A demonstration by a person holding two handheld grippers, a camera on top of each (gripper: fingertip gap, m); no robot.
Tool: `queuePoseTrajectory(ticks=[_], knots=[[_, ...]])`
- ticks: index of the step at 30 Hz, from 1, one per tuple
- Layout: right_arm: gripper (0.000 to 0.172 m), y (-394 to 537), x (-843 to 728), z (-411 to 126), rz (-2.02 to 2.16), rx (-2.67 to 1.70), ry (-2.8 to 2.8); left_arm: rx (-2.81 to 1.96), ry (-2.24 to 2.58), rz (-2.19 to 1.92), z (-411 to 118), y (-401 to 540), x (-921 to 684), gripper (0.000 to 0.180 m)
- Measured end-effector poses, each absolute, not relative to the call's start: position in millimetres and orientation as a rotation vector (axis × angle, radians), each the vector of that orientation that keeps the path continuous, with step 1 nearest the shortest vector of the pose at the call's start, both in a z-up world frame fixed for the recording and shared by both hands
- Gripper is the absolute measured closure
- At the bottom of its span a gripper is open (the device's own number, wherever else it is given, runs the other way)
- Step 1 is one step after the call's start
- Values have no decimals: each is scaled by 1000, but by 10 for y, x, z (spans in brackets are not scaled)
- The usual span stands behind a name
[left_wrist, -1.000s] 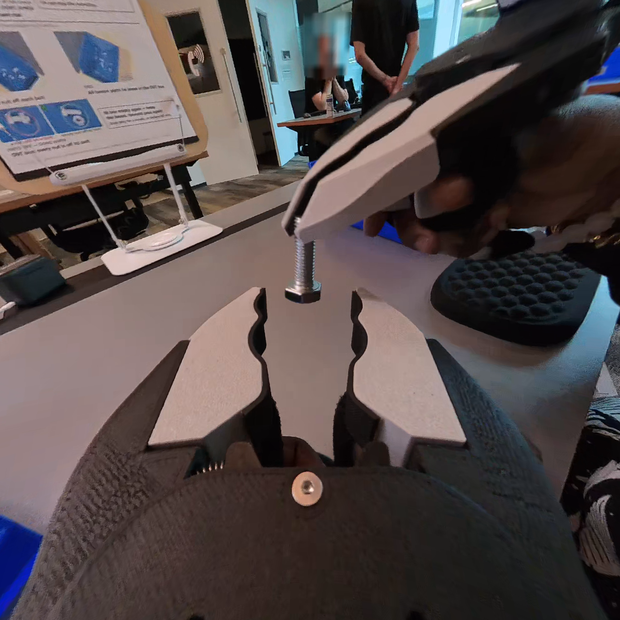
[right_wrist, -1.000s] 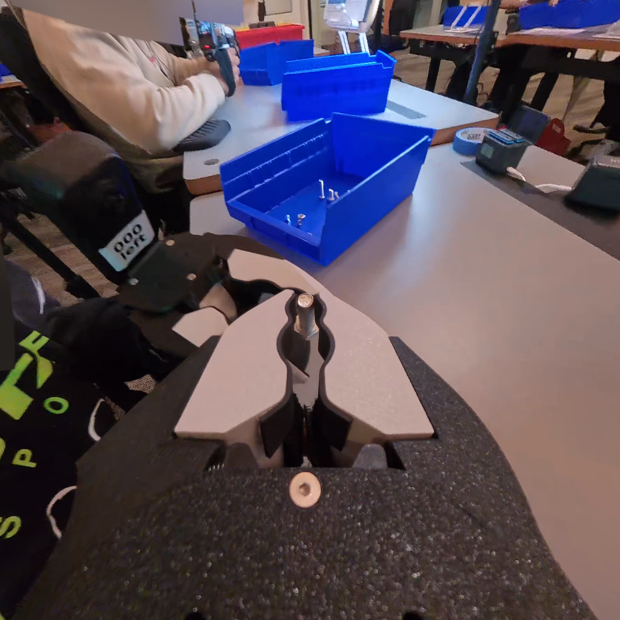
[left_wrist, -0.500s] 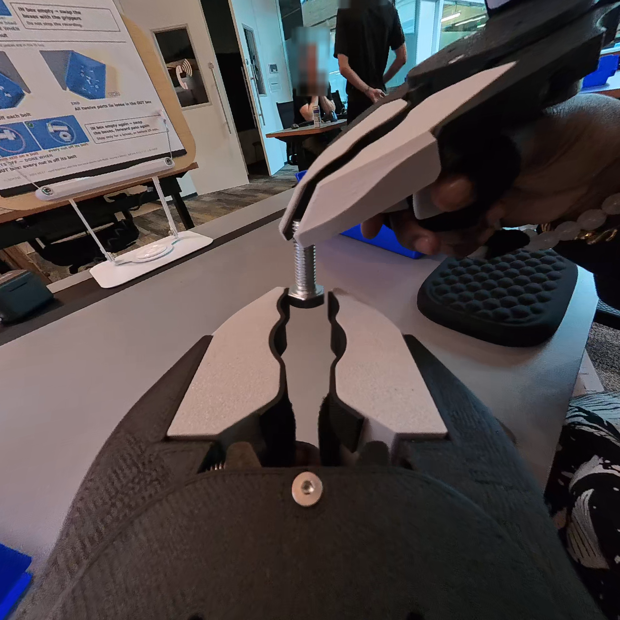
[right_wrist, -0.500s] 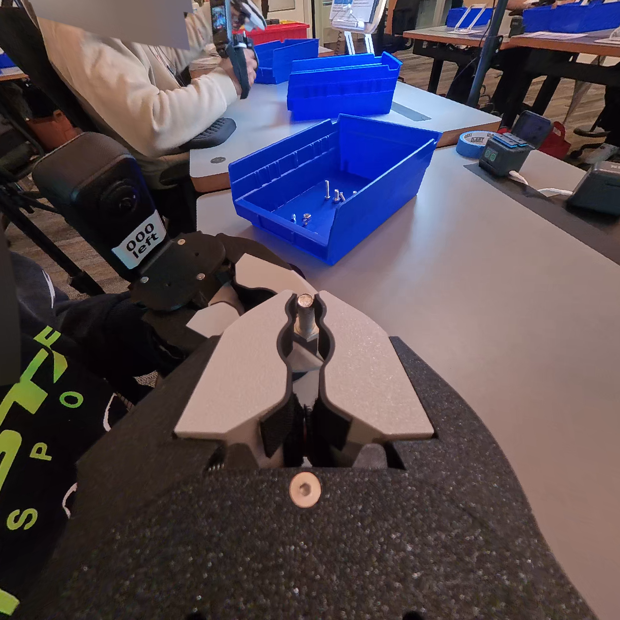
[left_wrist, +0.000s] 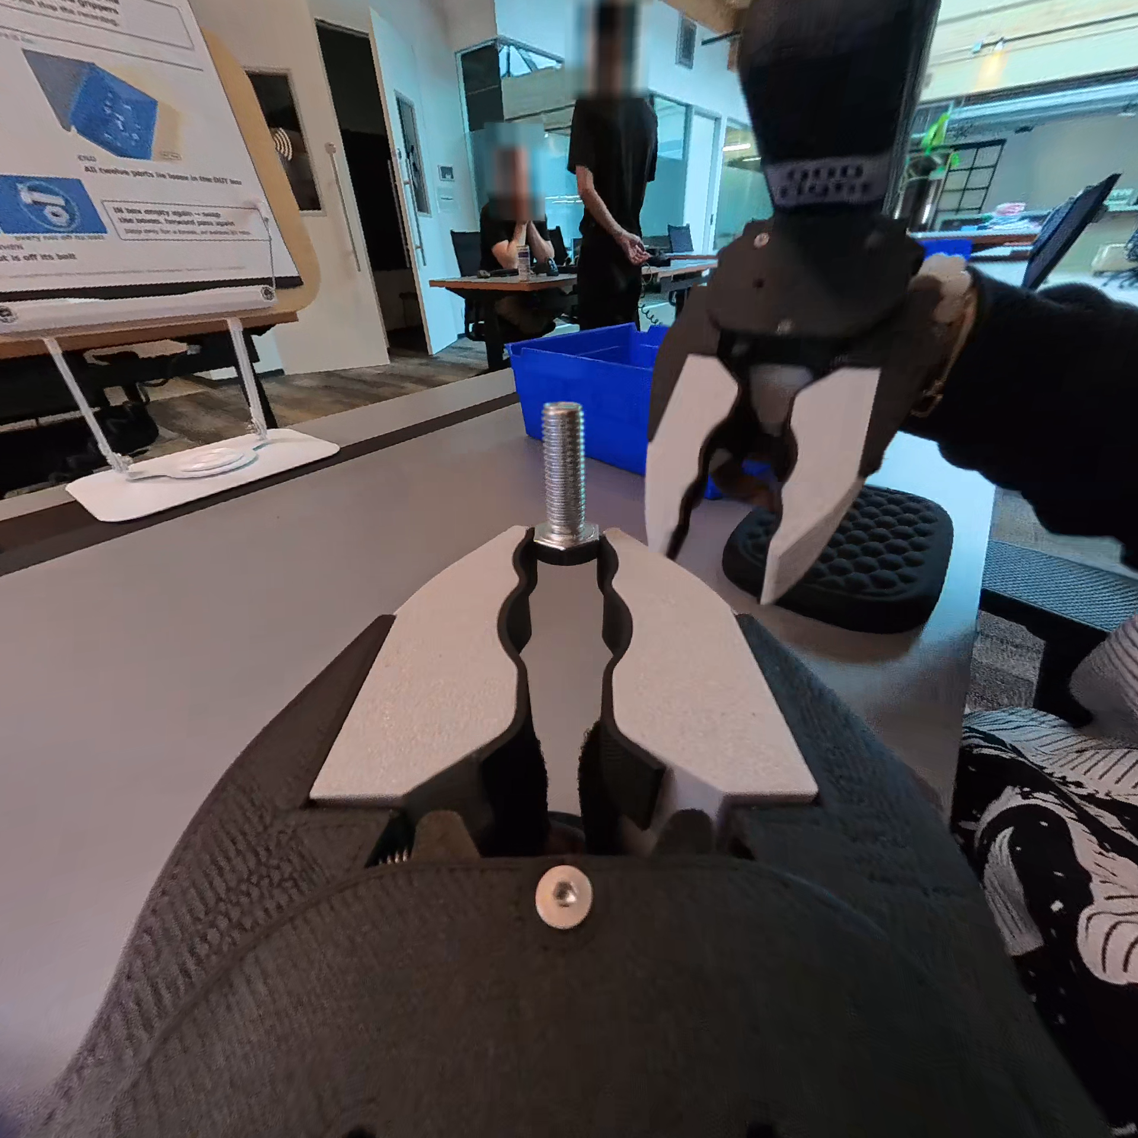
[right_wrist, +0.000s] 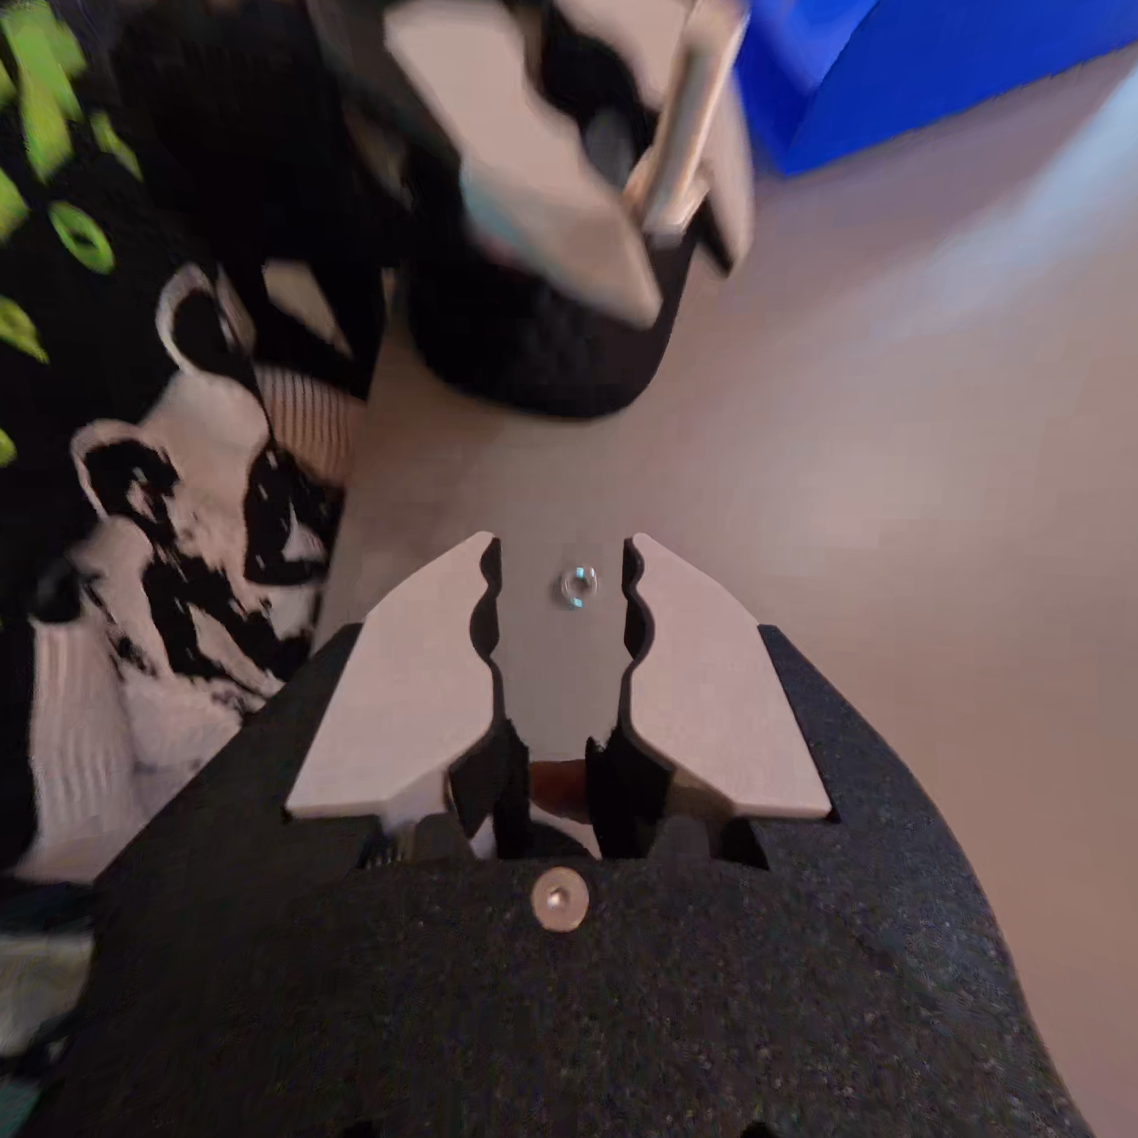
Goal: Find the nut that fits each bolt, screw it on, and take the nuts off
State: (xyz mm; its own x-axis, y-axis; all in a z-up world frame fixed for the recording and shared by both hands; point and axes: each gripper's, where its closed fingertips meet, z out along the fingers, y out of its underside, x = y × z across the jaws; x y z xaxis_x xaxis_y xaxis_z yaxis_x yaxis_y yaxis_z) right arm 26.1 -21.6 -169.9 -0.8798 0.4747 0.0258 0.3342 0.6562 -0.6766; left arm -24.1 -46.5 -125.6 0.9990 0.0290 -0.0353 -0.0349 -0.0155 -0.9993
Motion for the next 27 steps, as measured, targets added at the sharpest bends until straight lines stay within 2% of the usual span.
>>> queuePoseTrajectory(ticks=[7,12,23,27], knots=[[138,-92,178,-2214,639,-735,-2887,-1597,17,58,-1297,-458,-239,162],[139,-129,215,-2322,588,-849,-2889,-1596,21,48,-1304,-458,-230,162],[154,-129,211,-2375,606,-778,-2875,-1602,35,37,-1305,-454,-203,162],[154,-154,242,-2128,732,-677,-2848,-1594,142,-82,-1254,-437,-49,162]])
